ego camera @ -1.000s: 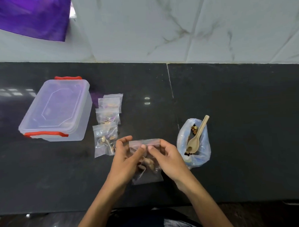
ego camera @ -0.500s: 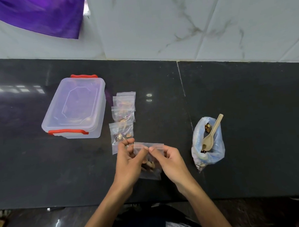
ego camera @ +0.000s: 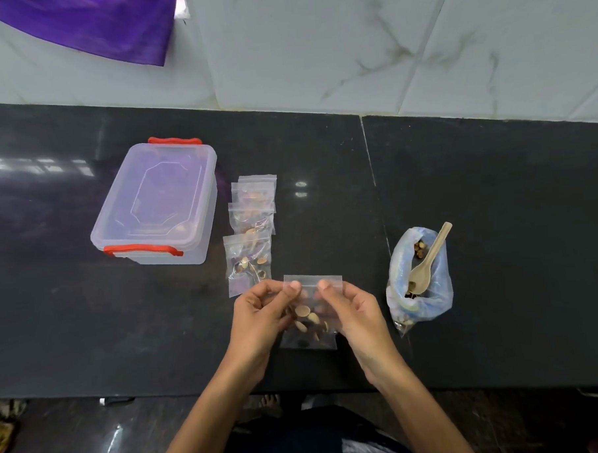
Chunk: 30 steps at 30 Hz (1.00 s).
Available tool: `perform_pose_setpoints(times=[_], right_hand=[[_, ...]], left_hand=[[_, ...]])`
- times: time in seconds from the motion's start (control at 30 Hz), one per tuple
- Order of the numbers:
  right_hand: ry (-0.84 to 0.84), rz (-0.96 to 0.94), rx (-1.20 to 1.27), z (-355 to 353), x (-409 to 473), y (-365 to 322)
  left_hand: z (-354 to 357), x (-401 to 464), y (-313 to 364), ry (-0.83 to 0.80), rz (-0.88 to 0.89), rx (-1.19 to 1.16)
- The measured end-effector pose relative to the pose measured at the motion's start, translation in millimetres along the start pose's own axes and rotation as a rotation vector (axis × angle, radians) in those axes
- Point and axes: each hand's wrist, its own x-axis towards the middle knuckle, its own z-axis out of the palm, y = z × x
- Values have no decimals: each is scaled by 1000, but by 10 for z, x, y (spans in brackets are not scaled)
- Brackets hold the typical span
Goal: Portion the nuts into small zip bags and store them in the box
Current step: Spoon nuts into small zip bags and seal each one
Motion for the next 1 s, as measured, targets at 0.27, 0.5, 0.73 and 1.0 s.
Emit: perform_pose_setpoints(times=[0.27,0.5,0.73,1.0], right_hand=[[109,-48,113,-140,87,-66],[78,-61,48,-203,123,-85],[60,-14,82,-286,136,-95],[115,-52,89,-249,129,-77]], left_hand=[[177,69,32,30,97,91],[269,99,5,-89,126,218],[261,140,20,-29,70,115],[203,117,20,-135,-78,20]])
